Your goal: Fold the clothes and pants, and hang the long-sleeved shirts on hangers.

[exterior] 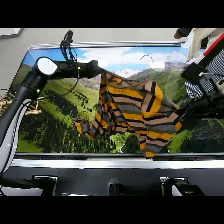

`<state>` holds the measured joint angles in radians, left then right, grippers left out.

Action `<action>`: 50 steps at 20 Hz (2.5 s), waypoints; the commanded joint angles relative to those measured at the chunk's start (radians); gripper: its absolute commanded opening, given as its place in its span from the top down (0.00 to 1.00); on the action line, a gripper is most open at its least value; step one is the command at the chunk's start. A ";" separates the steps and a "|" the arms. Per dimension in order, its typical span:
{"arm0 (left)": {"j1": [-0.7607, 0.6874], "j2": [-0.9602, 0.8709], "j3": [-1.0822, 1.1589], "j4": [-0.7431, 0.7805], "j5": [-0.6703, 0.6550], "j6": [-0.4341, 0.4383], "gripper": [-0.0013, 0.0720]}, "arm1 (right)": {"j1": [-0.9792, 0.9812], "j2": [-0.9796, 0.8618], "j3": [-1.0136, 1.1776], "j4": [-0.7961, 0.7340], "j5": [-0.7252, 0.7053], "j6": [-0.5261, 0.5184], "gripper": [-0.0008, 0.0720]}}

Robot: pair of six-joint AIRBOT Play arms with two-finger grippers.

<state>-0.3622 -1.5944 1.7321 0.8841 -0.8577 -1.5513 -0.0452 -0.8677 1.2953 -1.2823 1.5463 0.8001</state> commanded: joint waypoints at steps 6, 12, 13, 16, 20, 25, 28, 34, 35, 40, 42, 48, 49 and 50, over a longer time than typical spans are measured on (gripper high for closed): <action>-0.106 -0.002 0.054 0.039 -0.203 -0.020 0.96 | 0.001 -0.027 0.000 0.112 -0.108 0.000 0.96; -0.170 0.029 0.054 0.101 -0.285 -0.021 0.96 | 0.001 -0.037 0.000 0.208 -0.124 -0.103 0.96; -0.170 0.048 0.054 0.125 -0.303 -0.023 0.96 | 0.001 -0.037 0.000 0.221 -0.125 -0.132 0.96; -0.170 0.122 0.054 0.276 -0.399 -0.047 0.96 | 0.001 -0.037 0.000 0.269 -0.128 -0.209 0.96; -0.169 0.197 0.054 0.383 -0.502 -0.079 0.68 | 0.001 -0.036 0.000 0.389 -0.122 -0.312 0.96; -0.167 0.325 0.054 0.595 -0.534 -0.107 0.16 | 0.001 -0.017 0.000 0.407 -0.100 -0.345 0.96; -0.127 0.404 0.054 0.773 -0.542 -0.106 0.15 | 0.001 -0.007 0.000 0.407 -0.093 -0.345 0.96; 0.026 0.395 0.043 0.756 -0.577 0.167 0.16 | 0.001 -0.001 0.000 0.406 -0.088 -0.345 0.96; 0.021 0.388 0.043 0.736 -0.565 0.161 0.18 | 0.001 -0.001 0.000 0.405 -0.087 -0.345 0.95; 0.014 0.384 -0.025 0.564 -0.418 0.608 0.18 | 0.001 -0.004 -0.002 0.372 -0.090 -0.345 0.95; 0.081 0.383 -0.084 0.359 -0.413 0.815 0.17 | 0.001 -0.004 -0.003 0.361 -0.089 -0.345 0.95; 0.270 0.376 -0.238 -0.074 -0.379 0.959 0.17 | 0.001 -0.004 -0.005 0.328 -0.077 -0.345 0.95; 0.267 0.372 -0.246 -0.084 -0.379 1.001 0.17 | 0.001 -0.004 -0.005 0.327 -0.071 -0.345 0.95; 0.255 0.367 -0.249 -0.084 -0.380 1.037 0.17 | 0.001 -0.004 -0.005 0.325 -0.068 -0.345 0.95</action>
<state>-0.1303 -1.2190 1.5192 0.9329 -1.2457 -0.6559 -0.0452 -0.8711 1.2911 -0.9463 1.4658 0.4538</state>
